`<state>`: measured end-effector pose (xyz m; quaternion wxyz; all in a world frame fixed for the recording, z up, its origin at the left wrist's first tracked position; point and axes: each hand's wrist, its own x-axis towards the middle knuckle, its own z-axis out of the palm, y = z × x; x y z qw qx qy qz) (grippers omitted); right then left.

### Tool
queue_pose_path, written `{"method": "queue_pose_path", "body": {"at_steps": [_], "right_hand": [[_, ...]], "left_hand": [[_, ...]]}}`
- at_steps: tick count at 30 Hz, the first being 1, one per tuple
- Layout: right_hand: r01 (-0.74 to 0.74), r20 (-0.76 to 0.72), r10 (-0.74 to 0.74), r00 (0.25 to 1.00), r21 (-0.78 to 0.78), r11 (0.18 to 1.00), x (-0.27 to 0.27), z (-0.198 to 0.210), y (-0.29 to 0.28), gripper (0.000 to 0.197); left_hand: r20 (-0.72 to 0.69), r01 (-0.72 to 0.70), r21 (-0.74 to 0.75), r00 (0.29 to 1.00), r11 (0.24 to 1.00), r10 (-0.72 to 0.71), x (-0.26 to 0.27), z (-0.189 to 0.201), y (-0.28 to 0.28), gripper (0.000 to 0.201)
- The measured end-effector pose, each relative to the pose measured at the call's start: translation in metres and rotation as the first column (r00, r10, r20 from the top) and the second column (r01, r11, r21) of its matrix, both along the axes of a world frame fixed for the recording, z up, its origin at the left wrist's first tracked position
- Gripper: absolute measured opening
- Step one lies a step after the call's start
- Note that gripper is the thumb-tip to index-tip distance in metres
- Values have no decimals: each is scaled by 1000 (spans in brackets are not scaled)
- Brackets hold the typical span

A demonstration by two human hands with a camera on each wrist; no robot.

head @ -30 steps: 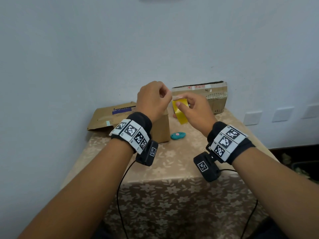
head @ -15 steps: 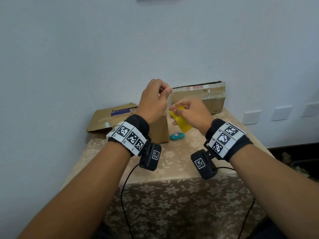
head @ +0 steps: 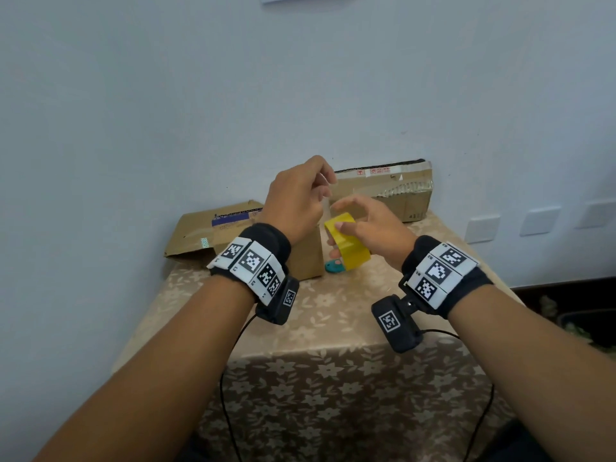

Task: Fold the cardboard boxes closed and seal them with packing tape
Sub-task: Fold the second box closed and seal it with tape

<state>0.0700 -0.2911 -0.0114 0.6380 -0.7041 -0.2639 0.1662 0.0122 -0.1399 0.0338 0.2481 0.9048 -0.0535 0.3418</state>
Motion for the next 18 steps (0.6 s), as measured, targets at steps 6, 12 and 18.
{"method": "queue_pose_path", "body": {"at_steps": [6, 12, 18], "right_hand": [[28, -67, -26, 997, 22, 999, 3, -2, -10, 16], [-24, -172, 27, 985, 21, 999, 16, -6, -34, 23], [43, -202, -40, 978, 9, 999, 25, -13, -39, 18]], "left_hand": [[-3, 16, 100, 1000, 995, -16, 16, 0, -14, 21], [-65, 37, 198, 998, 980, -24, 38, 1, -27, 22], [-75, 36, 213, 997, 976, -20, 55, -4, -39, 27]]}}
